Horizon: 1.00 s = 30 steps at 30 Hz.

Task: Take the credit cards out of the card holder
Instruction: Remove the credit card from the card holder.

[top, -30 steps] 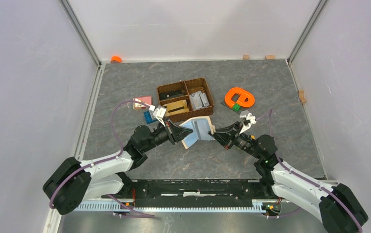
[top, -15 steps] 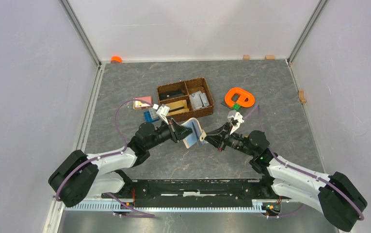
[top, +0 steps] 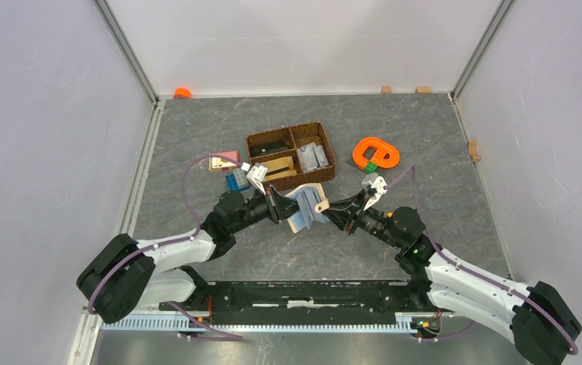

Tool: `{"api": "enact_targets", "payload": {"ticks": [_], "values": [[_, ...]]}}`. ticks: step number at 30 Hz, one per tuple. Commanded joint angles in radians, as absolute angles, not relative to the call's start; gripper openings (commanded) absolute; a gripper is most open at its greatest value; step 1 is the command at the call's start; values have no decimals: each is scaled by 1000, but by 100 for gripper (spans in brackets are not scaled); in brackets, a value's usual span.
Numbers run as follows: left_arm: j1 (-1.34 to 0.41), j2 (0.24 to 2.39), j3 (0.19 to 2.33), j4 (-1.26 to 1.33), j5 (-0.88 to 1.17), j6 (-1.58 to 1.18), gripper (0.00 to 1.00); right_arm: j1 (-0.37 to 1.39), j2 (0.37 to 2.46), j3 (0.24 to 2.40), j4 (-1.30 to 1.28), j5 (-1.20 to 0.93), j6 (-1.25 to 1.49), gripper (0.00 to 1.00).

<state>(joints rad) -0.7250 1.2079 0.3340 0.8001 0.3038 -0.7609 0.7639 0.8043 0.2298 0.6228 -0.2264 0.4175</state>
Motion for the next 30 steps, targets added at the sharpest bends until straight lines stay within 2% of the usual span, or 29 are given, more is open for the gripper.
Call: {"api": "enact_targets", "payload": {"ticks": [1,2,8,12,19,23,25,27,30], "values": [[-729,1175,362,839,321,-779,2,767,802,259,626,-179,401,32],[-729,1175,361,839,321,-779,2,767,807,261,624,-180,400,37],[-726,1165,362,825,311,-786,2,767,814,256,653,-220,407,56],[-723,1167,365,807,305,-800,2,767,804,245,662,-211,409,59],[-716,1151,365,802,320,-816,2,764,776,238,584,-53,419,40],[-712,1153,365,799,320,-826,2,758,741,211,622,-62,424,24],[-709,1160,367,804,326,-835,2,756,737,203,649,-93,429,22],[-703,1166,367,811,334,-844,2,755,747,204,656,-112,436,29],[-694,1170,365,819,349,-859,2,744,772,209,674,-155,452,52]]}}
